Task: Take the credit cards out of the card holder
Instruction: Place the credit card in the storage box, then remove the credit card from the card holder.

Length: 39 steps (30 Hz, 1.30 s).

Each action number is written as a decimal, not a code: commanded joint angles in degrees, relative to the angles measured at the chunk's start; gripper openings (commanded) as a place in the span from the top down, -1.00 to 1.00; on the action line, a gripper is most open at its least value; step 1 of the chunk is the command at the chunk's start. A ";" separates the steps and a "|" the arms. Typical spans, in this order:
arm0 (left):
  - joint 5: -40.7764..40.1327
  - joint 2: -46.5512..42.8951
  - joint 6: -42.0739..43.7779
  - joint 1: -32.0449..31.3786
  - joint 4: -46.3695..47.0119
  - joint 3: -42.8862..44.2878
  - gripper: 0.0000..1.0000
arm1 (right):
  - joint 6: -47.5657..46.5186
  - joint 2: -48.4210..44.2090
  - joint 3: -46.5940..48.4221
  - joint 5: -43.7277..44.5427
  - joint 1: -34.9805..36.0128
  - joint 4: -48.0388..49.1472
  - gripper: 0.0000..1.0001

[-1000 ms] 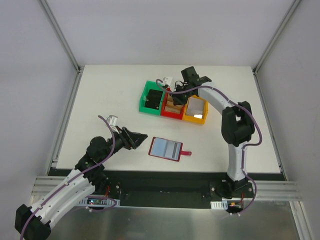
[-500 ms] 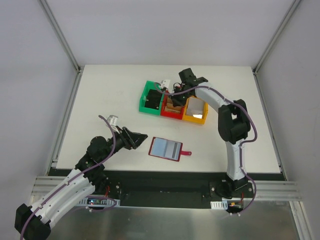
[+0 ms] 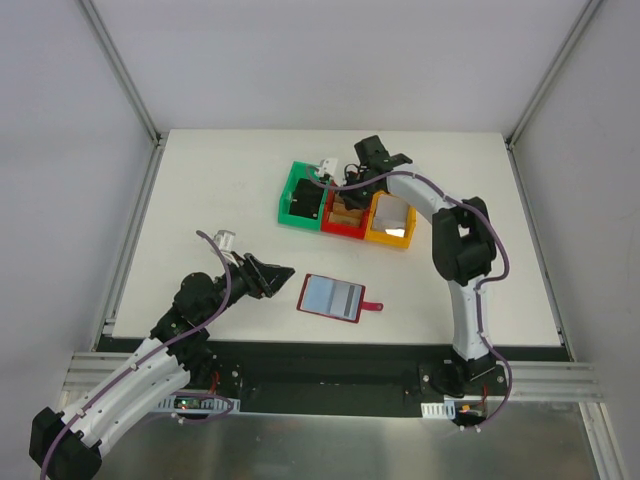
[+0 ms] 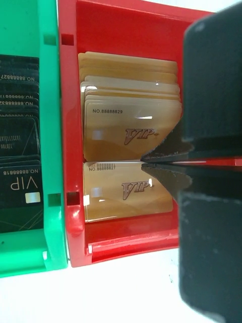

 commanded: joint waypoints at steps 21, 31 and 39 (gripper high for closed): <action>-0.87 0.85 1.14 0.33 0.67 -0.28 -0.21 | -0.04 2.29 3.52 3.05 -1.05 1.26 1.00; -0.69 1.02 0.88 0.33 0.76 -0.37 -0.21 | 1.90 1.42 3.52 5.59 -0.97 3.11 0.77; -0.60 0.67 0.71 0.33 0.84 -0.45 -0.21 | 2.69 0.80 3.87 7.97 -0.97 4.34 0.61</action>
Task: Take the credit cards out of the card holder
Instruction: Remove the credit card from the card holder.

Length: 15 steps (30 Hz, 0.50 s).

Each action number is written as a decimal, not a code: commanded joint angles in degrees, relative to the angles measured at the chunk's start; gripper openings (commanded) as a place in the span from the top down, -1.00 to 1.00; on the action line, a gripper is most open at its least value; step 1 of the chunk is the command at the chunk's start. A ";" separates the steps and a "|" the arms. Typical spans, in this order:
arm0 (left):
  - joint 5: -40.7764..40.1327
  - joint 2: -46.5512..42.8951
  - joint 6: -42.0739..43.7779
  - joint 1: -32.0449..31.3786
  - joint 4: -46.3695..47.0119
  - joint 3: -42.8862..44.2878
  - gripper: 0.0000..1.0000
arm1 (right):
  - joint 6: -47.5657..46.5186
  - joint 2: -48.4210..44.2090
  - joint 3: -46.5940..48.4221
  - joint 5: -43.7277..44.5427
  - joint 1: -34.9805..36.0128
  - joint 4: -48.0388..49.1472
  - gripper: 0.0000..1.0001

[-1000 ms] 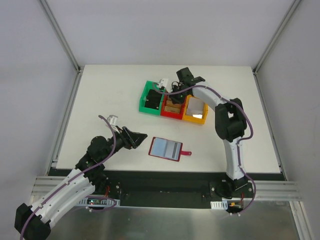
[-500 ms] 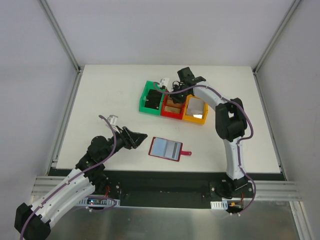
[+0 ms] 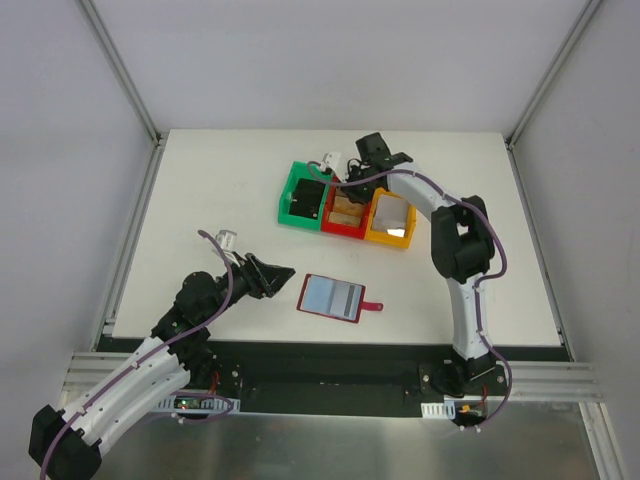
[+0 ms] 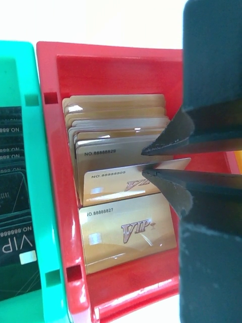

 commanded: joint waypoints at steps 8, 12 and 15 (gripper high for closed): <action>-0.34 -0.22 0.31 0.33 0.87 -0.37 -0.21 | 2.59 -5.53 1.97 4.99 -0.24 5.21 0.59; -0.34 -0.22 0.31 0.33 0.87 -0.37 -0.21 | 3.47 -10.28 1.09 5.96 -0.24 7.58 0.54; -0.43 -0.40 -0.04 0.33 0.87 -0.45 -0.22 | 5.22 -15.46 -1.19 7.01 0.11 9.34 0.53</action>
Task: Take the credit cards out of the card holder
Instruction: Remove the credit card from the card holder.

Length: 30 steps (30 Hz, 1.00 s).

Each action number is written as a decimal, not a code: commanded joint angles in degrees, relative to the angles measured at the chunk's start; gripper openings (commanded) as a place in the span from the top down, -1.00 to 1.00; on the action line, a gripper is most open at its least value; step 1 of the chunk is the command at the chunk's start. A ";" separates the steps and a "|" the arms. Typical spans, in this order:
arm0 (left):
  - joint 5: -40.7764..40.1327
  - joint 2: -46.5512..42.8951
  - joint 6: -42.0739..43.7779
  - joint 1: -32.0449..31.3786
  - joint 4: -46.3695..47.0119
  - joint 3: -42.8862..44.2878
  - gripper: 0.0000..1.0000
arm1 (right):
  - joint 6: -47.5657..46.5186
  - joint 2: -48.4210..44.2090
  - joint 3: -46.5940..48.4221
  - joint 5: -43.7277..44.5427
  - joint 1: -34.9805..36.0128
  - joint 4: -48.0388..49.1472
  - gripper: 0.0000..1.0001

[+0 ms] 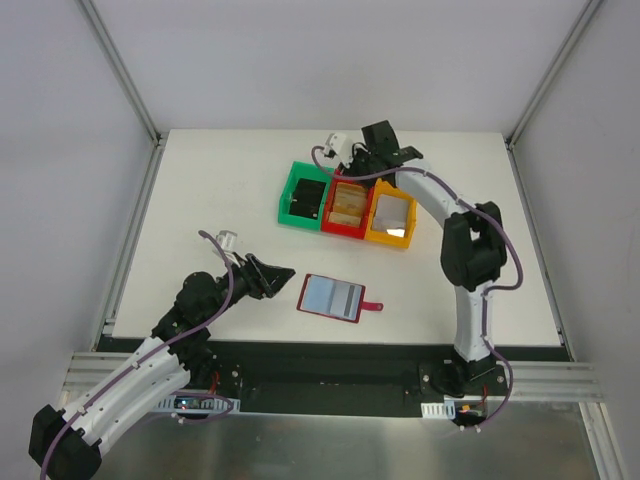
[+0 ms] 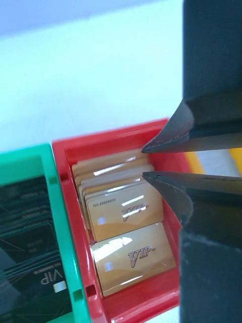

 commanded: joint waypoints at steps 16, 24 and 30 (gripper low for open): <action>0.99 18.31 3.41 -6.43 -1.33 6.13 -0.26 | 45.82 -49.73 -45.29 7.01 14.08 11.98 0.36; 1.32 25.25 4.55 -9.42 -1.60 10.00 -0.24 | 65.27 -65.22 -66.76 14.12 14.08 21.23 -0.92; 3.35 31.32 5.17 -10.66 -1.51 13.51 -0.20 | 75.97 -62.77 -66.50 13.77 14.08 14.02 -0.92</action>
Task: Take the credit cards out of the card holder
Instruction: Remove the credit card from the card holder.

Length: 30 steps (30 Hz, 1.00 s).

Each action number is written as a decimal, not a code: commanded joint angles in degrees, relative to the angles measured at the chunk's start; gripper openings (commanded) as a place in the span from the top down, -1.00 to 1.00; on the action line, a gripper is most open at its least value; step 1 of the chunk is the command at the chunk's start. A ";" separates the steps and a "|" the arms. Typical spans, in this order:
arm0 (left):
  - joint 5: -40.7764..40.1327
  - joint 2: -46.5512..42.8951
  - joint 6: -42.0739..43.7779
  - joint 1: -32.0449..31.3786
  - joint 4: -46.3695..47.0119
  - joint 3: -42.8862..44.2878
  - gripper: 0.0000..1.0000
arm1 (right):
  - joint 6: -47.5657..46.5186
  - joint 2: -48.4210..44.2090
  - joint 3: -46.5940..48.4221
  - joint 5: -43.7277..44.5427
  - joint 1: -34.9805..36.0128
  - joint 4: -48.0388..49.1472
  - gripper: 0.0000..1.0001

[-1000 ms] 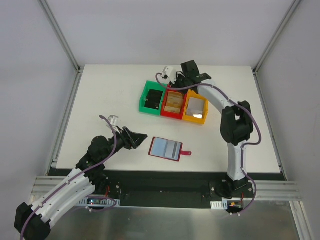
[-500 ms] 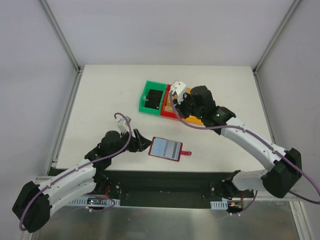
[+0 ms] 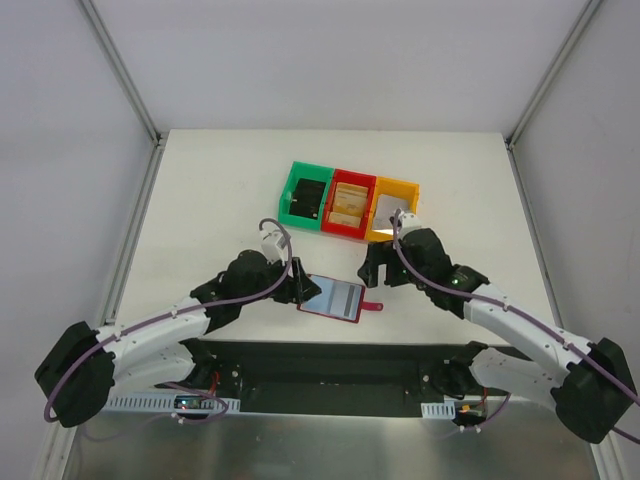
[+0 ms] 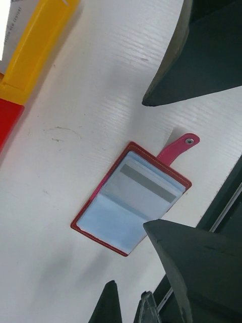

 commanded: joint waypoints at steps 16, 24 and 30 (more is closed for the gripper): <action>2.77 7.24 -0.04 -2.09 3.07 3.49 -0.15 | 18.01 -1.82 -10.58 -7.82 -2.41 2.47 -0.38; 3.56 10.23 -0.66 -3.58 6.32 3.75 -0.11 | 23.47 -3.57 -17.62 -10.91 -2.59 7.21 -0.27; 3.38 11.46 -1.19 -4.11 8.08 3.93 -0.09 | 24.70 -0.42 -18.67 -11.87 -2.41 11.69 -0.06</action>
